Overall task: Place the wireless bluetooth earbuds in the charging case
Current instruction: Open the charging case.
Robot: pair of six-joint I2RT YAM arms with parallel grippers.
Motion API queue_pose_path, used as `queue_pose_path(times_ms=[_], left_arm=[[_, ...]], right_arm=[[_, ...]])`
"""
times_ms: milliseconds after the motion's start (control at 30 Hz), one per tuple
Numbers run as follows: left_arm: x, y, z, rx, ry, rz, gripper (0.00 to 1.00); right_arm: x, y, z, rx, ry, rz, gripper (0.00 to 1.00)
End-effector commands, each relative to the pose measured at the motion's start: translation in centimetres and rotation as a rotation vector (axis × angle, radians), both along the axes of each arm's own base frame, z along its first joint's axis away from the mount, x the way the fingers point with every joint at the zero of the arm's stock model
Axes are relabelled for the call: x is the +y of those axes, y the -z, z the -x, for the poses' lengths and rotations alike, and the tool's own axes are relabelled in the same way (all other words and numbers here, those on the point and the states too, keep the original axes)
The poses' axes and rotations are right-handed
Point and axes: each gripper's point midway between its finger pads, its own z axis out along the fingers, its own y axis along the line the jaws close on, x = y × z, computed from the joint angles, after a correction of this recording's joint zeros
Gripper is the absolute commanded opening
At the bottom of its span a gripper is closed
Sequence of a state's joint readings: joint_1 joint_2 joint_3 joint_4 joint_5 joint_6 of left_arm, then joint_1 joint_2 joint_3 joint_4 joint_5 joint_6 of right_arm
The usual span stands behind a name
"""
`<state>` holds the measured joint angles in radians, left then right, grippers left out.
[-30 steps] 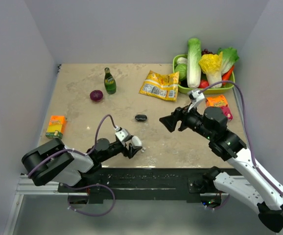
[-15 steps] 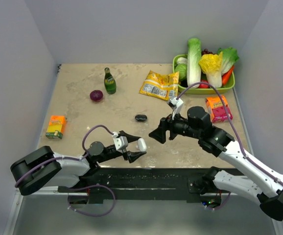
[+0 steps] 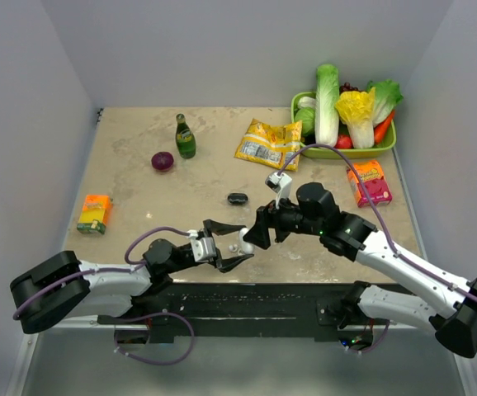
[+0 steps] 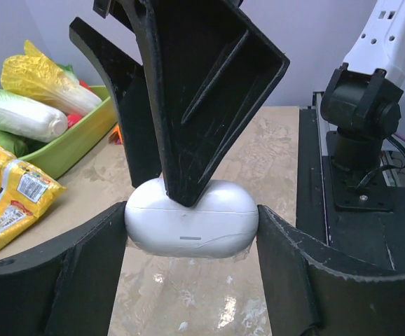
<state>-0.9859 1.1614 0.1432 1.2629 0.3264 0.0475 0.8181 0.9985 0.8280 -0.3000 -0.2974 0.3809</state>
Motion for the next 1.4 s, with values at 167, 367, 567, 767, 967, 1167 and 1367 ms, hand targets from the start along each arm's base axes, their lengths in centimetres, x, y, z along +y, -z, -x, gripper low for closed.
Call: queue_pose_path(times_ms=[167,367,567,767,967,1167,1367], left_arm=[[1.5,-9.6,0.9,-0.259,-0.035,0.292,0.00],[1.7,-9.8,0.1,-0.254,-0.097,0.290,0.00],[0.9,-9.4,-0.4,-0.258,-0.136,0.255,0.00],[0.9,-9.1,-0.2,-0.256,-0.138,0.251,0.00],[1.3,-9.0,-0.2,-0.250,-0.150,0.258,0.00],[1.7,-9.1,-0.1,-0.249,-0.156,0.268,0.00],[2.0,-9.3,-0.1,-0.251,-0.163,0.279,0.00]], right_arm=[[0.3,-0.3,-0.8,-0.025,0.027,-0.010,0.77],[0.1,0.8,-0.8,0.002,0.042,0.008,0.76],[1.2,0.0,-0.8,0.035,0.042,-0.058,0.76],[0.8,0.2,-1.2,0.030,0.079,-0.044,0.75],[-0.2,0.1,-1.7,0.012,0.139,-0.034,0.75],[-0.9,-0.7,-2.0,-0.010,0.181,-0.048,0.75],[-1.6,-0.4,-2.4,-0.015,0.220,-0.031,0.74]])
